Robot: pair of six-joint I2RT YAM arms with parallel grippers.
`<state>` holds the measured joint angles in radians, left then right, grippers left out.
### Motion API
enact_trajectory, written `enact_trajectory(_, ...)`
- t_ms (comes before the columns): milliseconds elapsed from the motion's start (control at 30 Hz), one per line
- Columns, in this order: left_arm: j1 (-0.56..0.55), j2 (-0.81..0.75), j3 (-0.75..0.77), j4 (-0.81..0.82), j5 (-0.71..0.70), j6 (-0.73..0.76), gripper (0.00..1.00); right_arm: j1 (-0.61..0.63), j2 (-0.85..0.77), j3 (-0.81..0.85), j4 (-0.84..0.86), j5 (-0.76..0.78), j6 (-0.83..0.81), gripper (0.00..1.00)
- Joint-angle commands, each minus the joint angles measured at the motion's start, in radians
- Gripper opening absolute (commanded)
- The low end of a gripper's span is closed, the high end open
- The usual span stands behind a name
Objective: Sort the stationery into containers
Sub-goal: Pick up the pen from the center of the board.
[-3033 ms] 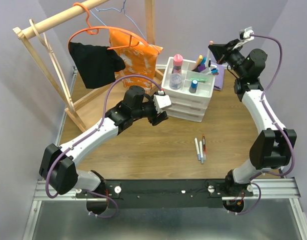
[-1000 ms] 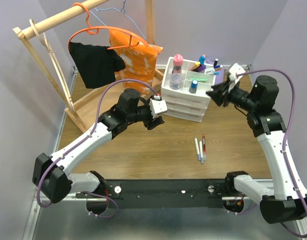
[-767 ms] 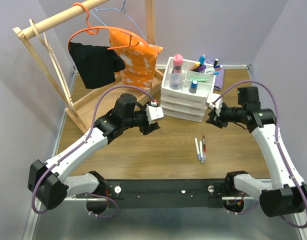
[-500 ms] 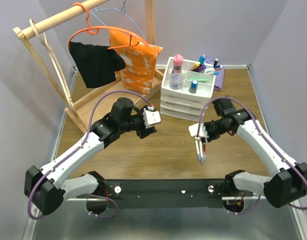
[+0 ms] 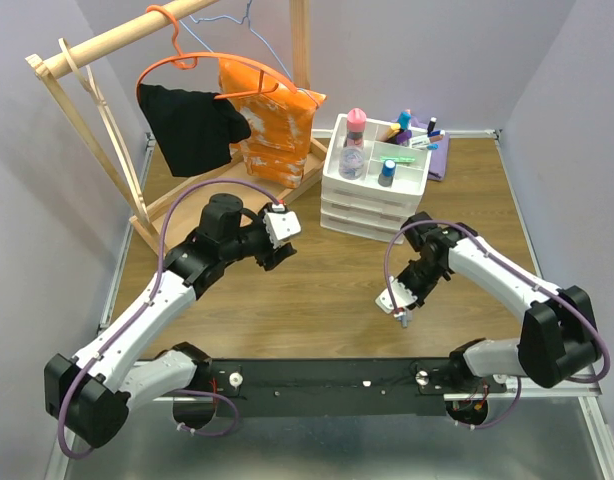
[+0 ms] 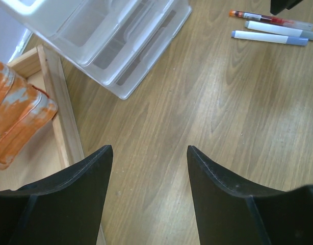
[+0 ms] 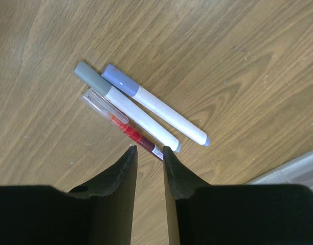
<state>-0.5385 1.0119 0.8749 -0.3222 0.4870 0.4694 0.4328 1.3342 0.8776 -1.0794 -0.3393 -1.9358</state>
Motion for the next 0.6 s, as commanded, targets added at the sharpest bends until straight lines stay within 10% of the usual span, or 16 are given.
enact_trajectory(0, 0.034, -0.019, -0.024, 0.025, 0.028, -0.034, 0.69, 0.007, 0.025, -0.017, -0.043, 0.054, -0.081, 0.32)
enact_trajectory(567, 0.106, 0.008, 0.003, 0.029, 0.05, -0.072, 0.69, 0.006, 0.143, -0.074, 0.09, 0.092, -0.084, 0.31)
